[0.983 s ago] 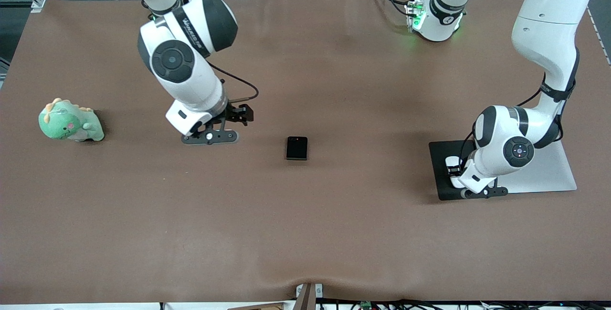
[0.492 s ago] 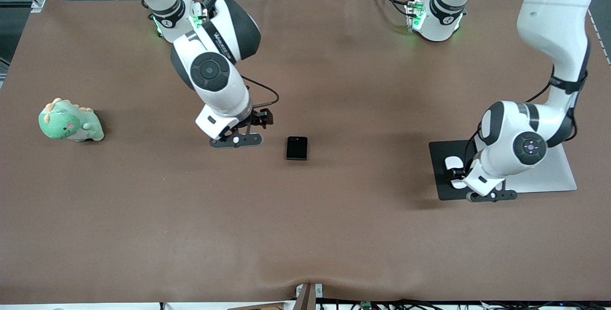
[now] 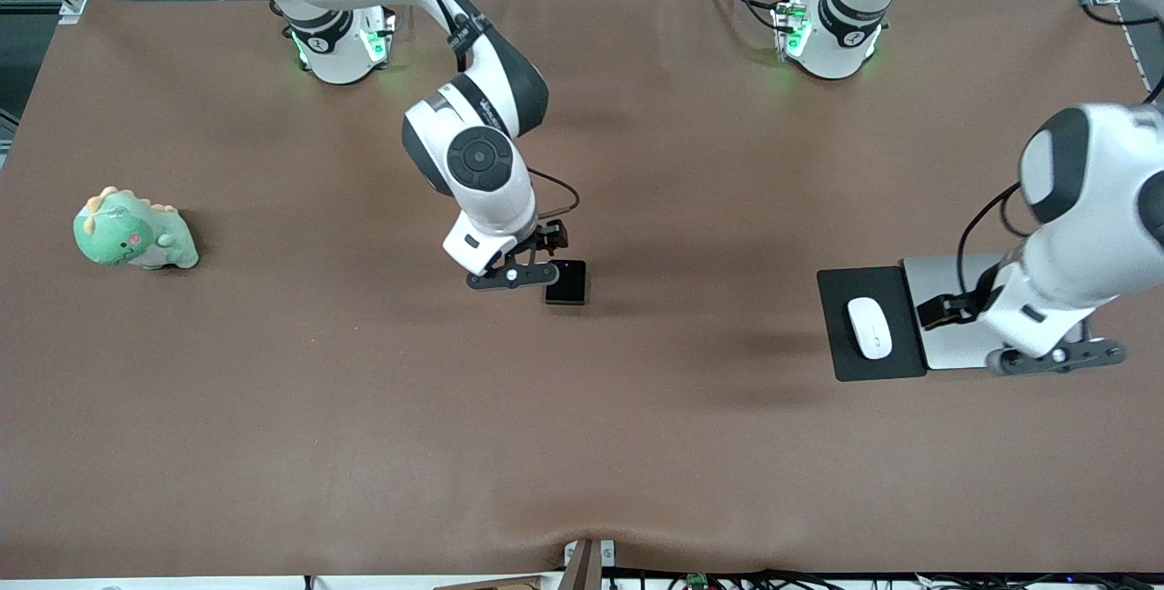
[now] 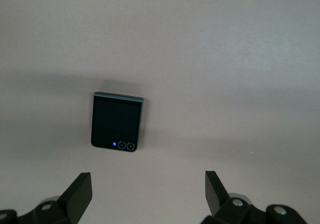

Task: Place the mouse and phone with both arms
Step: 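Grasp the black phone with the right gripper while the left gripper withdraws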

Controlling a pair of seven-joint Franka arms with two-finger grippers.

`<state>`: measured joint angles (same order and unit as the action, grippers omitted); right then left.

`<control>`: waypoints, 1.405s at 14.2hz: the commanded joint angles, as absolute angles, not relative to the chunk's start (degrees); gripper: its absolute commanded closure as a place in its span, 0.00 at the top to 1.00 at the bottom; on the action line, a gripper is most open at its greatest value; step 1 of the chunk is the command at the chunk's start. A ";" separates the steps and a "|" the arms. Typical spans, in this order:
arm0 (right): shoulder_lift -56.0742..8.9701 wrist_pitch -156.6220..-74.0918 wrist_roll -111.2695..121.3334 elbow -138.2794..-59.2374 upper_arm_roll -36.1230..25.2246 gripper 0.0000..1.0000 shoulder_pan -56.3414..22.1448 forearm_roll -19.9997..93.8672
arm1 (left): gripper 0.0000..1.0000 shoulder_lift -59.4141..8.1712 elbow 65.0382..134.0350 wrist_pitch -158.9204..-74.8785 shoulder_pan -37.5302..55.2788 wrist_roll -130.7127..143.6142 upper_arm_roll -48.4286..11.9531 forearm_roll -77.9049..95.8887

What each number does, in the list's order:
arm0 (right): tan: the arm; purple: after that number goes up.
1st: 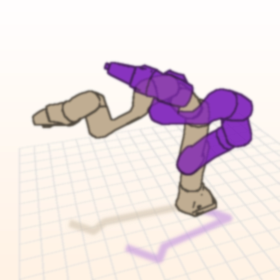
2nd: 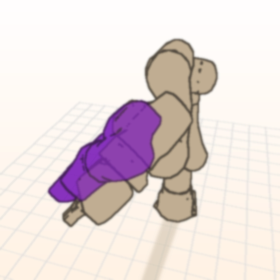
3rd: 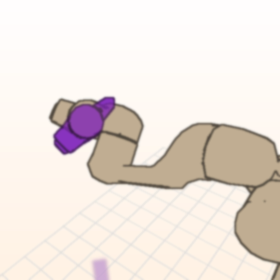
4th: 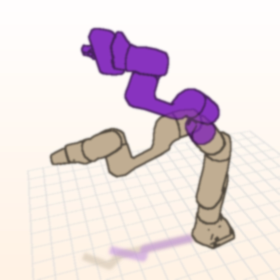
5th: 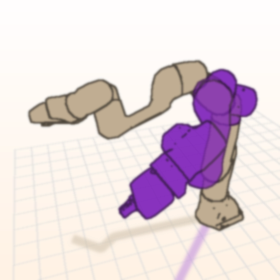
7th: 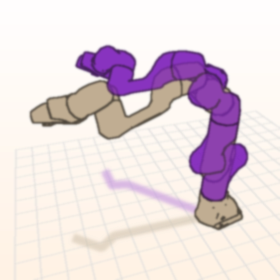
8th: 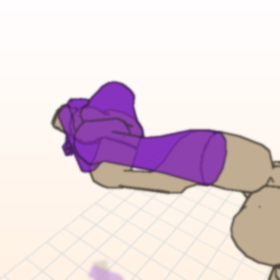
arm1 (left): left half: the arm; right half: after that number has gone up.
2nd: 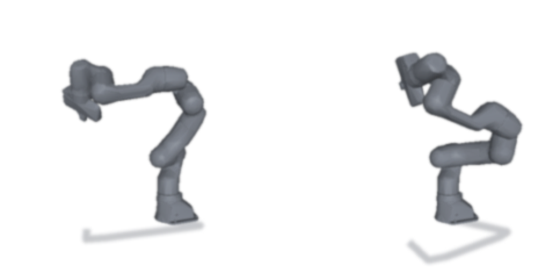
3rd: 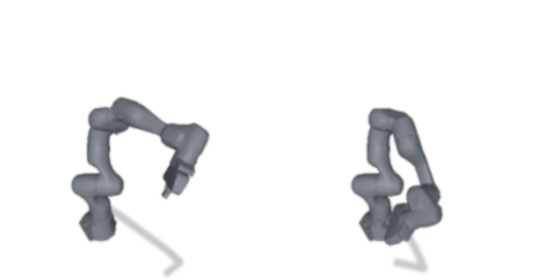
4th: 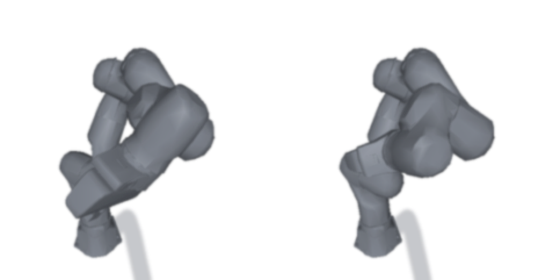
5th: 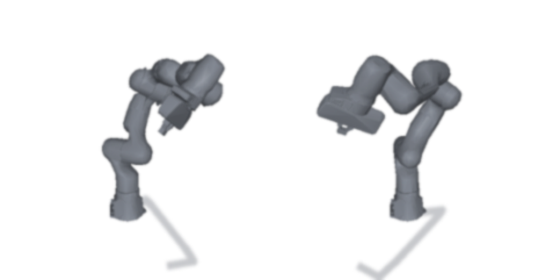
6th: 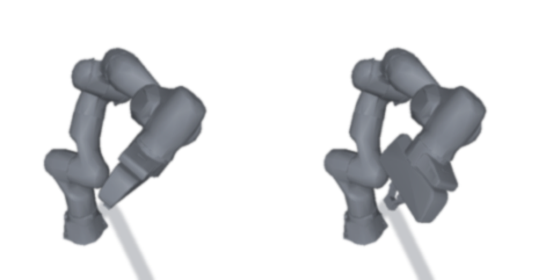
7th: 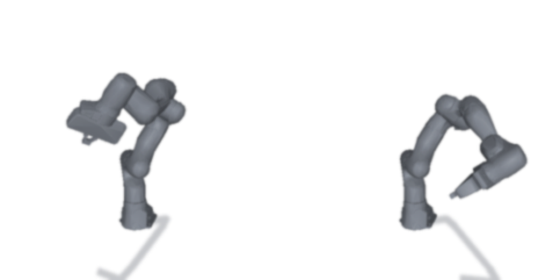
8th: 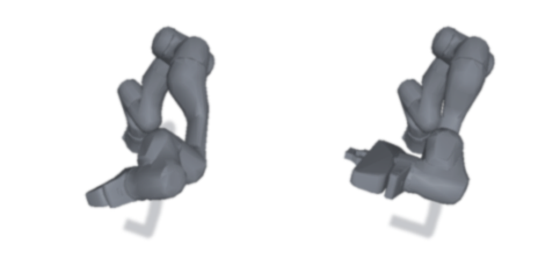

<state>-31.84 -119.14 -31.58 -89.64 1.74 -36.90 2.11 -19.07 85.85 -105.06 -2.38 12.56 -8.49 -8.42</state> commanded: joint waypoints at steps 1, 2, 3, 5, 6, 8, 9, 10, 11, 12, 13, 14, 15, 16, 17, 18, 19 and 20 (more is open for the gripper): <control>-36.11 -120.93 -35.49 -85.79 1.41 1.00 -38.14 1.14 | 1.00 -13.64 85.16 -99.16 -2.81 12.92 -8.88 -9.05; -37.52 -122.33 -37.25 -85.00 1.32 1.00 -38.75 1.06 | 1.00 -11.80 85.17 -96.79 -2.64 12.83 -8.88 -9.05; -39.18 -124.26 -38.74 -84.21 1.32 1.00 -39.54 1.05 | 1.00 -9.95 85.17 -94.51 -2.55 12.75 -9.05 -9.05; -42.17 -127.95 -42.00 -83.06 1.14 1.00 -40.43 0.88 | 1.00 -6.96 85.34 -92.30 -2.81 12.66 -10.54 -8.97; -43.06 -128.58 -42.53 -82.97 1.14 1.00 -40.78 0.18 | 1.00 -5.99 85.34 -90.89 -2.73 12.40 -11.07 -8.96; -44.46 -128.67 -43.41 -83.06 1.06 1.00 -41.57 -2.27 | 1.00 -4.66 85.43 -89.30 -2.72 12.22 -11.95 -8.88; -45.52 -128.67 -44.98 -82.80 0.97 1.00 -41.57 -3.33 | 1.00 -4.05 85.43 -89.21 -2.72 12.22 -12.04 -8.88; -46.57 -128.67 -45.96 -81.75 1.05 1.00 -41.57 -4.30 | 1.00 -3.35 85.43 -89.12 -2.81 12.13 -12.04 -8.27; -47.45 -128.67 -46.31 -81.13 1.05 1.00 -41.66 -5.00 | 1.00 -2.64 85.43 -88.77 -2.99 12.13 -12.04 -6.87; -47.81 -129.02 -46.41 -80.95 1.05 1.00 -41.75 -5.01 | 1.00 -1.59 85.78 -88.68 -3.08 11.87 -11.87 -5.55; -47.99 -129.98 -46.49 -80.95 1.05 1.00 -41.84 -5.01 | 1.00 -0.71 85.96 -88.59 -2.73 10.65 -11.26 -5.10; -48.25 -130.95 -46.49 -81.03 1.05 1.00 -41.84 -5.01 | 1.00 0.08 86.65 -88.59 -2.46 9.76 -11.08 -5.01; -48.69 -131.39 -46.49 -80.95 1.05 1.00 -41.84 -5.01 | 1.00 1.04 87.44 -88.59 -1.94 9.67 -10.12 -4.92; -49.13 -132.18 -46.49 -80.95 1.05 1.00 -41.84 -5.01 | 1.00 1.92 88.32 -88.59 -0.28 9.67 -8.72 -4.92; -49.30 -132.80 -46.49 -80.95 1.05 1.00 -41.92 -5.01 | 1.00 2.80 89.03 -88.59 1.13 9.67 -7.05 -4.92; -49.48 -132.89 -46.49 -81.03 1.05 1.00 -41.92 -5.10 | 1.00 2.99 89.29 -88.59 2.19 9.58 -5.99 -4.92; -49.92 -132.98 -46.49 -81.04 0.97 1.00 -41.92 -5.27 | 1.00 3.25 89.47 -88.59 2.98 9.06 -5.19 -4.92; -50.36 -133.67 -46.49 -81.04 0.97 1.00 -41.92 -5.80 | 1.00 3.34 89.65 -88.68 3.42 8.53 -4.58 -4.83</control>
